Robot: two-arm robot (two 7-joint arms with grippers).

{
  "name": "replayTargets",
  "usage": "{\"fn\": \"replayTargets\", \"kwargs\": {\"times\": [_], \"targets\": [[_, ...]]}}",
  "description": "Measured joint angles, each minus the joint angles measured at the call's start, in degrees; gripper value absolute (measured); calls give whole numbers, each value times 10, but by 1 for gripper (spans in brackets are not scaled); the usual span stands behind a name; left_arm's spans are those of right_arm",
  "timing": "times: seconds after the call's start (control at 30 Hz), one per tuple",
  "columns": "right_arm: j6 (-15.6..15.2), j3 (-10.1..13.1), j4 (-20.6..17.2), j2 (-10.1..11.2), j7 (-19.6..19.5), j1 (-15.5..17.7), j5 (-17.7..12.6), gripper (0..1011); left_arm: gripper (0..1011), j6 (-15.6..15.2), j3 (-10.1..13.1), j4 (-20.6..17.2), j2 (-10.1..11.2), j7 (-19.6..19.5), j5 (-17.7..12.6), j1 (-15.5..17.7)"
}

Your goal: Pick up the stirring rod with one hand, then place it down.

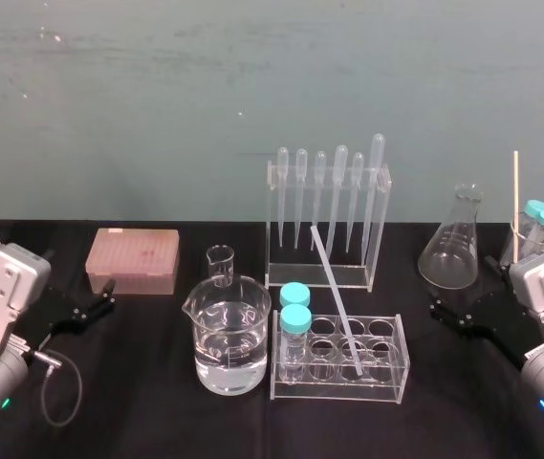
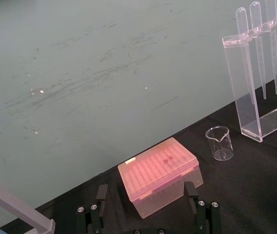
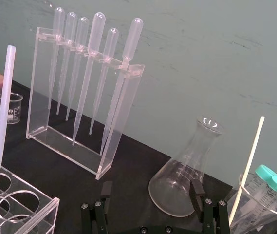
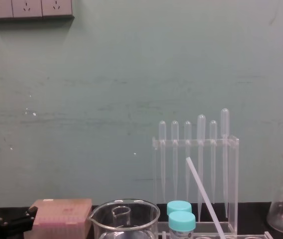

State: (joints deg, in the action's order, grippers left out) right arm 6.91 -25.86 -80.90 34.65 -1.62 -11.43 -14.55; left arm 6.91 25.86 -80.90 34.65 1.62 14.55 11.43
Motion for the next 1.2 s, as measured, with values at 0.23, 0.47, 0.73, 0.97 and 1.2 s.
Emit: {"fn": "replayTargets", "kwargs": {"times": [0.23,0.47,0.73,0.97,1.2], "targets": [[0,0,0,0,0,0,0,1003,1000,0,0,0,0,0,0,0],[0,0,0,0,0,0,0,1003,1000,0,0,0,0,0,0,0],[0,0,0,0,0,0,0,1003,1000,0,0,0,0,0,0,0],[0,1,0,0,1,0,1,1003,1000,0,0,0,0,0,0,0],[-38,24,-19,-7,66,-7,-57,1003,1000,0,0,0,0,0,0,0]]}}
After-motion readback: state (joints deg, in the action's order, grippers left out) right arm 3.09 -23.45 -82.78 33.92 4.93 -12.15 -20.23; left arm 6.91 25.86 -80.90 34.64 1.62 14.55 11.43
